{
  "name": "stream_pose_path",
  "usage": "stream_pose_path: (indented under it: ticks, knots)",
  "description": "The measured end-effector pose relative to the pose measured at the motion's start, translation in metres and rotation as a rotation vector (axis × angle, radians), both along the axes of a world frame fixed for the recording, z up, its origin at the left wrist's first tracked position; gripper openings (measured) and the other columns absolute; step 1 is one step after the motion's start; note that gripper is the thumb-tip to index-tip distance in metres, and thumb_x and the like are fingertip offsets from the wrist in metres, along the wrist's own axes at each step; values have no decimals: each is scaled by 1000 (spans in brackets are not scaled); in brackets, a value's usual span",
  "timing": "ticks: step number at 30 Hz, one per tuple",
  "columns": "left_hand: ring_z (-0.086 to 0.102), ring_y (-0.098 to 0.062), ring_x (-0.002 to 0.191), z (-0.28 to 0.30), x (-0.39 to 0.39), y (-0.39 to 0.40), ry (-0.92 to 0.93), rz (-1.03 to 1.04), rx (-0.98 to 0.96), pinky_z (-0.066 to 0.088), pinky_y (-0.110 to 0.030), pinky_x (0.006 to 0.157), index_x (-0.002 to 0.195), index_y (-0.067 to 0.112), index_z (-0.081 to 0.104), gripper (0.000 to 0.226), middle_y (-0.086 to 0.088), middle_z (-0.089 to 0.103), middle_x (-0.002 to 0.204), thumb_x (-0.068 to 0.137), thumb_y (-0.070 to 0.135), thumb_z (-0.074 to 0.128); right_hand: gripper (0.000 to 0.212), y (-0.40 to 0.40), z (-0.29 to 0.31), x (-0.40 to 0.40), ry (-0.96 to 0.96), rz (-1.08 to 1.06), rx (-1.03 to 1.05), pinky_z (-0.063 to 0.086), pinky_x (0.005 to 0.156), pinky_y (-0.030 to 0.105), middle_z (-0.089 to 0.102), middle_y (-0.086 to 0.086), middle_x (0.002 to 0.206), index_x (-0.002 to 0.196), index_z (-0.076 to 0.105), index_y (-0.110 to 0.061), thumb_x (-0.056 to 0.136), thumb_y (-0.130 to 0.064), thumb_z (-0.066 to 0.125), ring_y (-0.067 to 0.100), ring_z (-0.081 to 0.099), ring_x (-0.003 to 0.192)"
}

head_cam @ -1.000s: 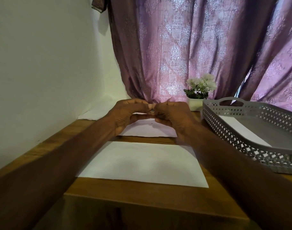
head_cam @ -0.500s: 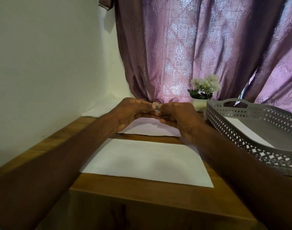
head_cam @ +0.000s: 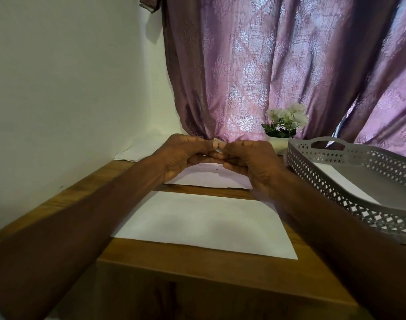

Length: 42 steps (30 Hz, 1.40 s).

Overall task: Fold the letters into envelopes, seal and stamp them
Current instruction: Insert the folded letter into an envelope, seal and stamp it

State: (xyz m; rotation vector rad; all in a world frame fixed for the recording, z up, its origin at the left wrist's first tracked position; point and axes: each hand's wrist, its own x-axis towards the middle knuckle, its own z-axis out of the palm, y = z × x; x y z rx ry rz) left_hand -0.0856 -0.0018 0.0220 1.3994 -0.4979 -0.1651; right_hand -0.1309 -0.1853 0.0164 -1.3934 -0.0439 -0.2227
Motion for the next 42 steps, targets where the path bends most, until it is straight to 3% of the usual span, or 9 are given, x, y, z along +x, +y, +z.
stream_pose_path:
  ticks: [4, 10, 13, 17, 21, 28, 34, 39, 42]
  knots:
    - [76, -32, 104, -1, 2, 1, -4, -5, -8, 61, -31, 91, 110, 2, 79, 40, -17, 78, 111, 76, 24, 85, 27, -1, 0, -1, -25, 26, -26, 62, 83, 33, 80, 14, 96, 102, 79, -6, 81, -20, 87, 27, 78, 93]
    - [78, -31, 97, -2, 5, 0, 7, -24, -25, 62, -25, 79, 99, 5, 83, 21, -19, 79, 106, 81, 15, 82, 14, -3, -1, 2, 31, -5, -23, 61, 77, 32, 79, 19, 92, 93, 79, -1, 81, -6, 82, 28, 78, 89]
    - [78, -30, 96, -3, 7, 0, -24, 17, -3, 63, -27, 83, 100, 7, 82, 15, -17, 79, 105, 87, 14, 80, 5, -1, -1, -1, 30, -2, -40, 63, 74, 30, 78, 20, 88, 86, 80, -2, 83, -6, 79, 28, 78, 84]
    - [78, -32, 95, -3, 9, 3, 4, 40, -69, 64, -29, 81, 102, 5, 80, 20, -18, 80, 102, 84, 15, 81, 20, 1, 3, -6, 33, -63, -7, 63, 65, 30, 76, 15, 78, 97, 74, -2, 87, -18, 81, 31, 77, 81]
    - [79, -27, 92, -6, 6, 0, -122, 120, 101, 62, -31, 89, 105, 7, 80, 23, -11, 81, 100, 85, 19, 82, 29, -1, 7, -10, -93, -159, -201, 60, 71, 30, 79, 4, 93, 104, 73, -11, 86, -31, 83, 22, 76, 91]
    - [78, -16, 83, -5, 0, -4, -260, 162, 333, 62, -22, 77, 94, 19, 83, 10, -1, 81, 87, 85, 23, 83, 16, -3, 7, -18, -146, -163, -386, 50, 67, 26, 76, 1, 79, 95, 78, -9, 84, 3, 77, 13, 68, 73]
    - [79, -16, 79, -1, 6, 3, -181, 264, 201, 61, -29, 80, 93, 17, 79, 10, -1, 81, 85, 89, 26, 79, 22, -3, 10, -17, -161, -236, -408, 47, 52, 10, 73, 2, 94, 102, 79, -10, 97, 4, 63, 10, 60, 82]
    - [73, -7, 69, -5, -3, -6, -478, 237, 388, 52, -13, 63, 88, 18, 72, 17, 4, 77, 76, 102, 23, 63, 16, -8, 10, -18, -13, -279, -406, 41, 54, 22, 67, 2, 85, 104, 79, -11, 98, -7, 65, 17, 53, 79]
    - [68, -2, 66, -9, -7, -14, -589, 205, 487, 49, -6, 67, 84, 7, 72, 34, 2, 73, 73, 106, 26, 55, 13, -14, 12, -32, -15, -247, -467, 46, 50, 19, 68, -4, 70, 103, 80, -11, 92, -17, 76, 13, 58, 68]
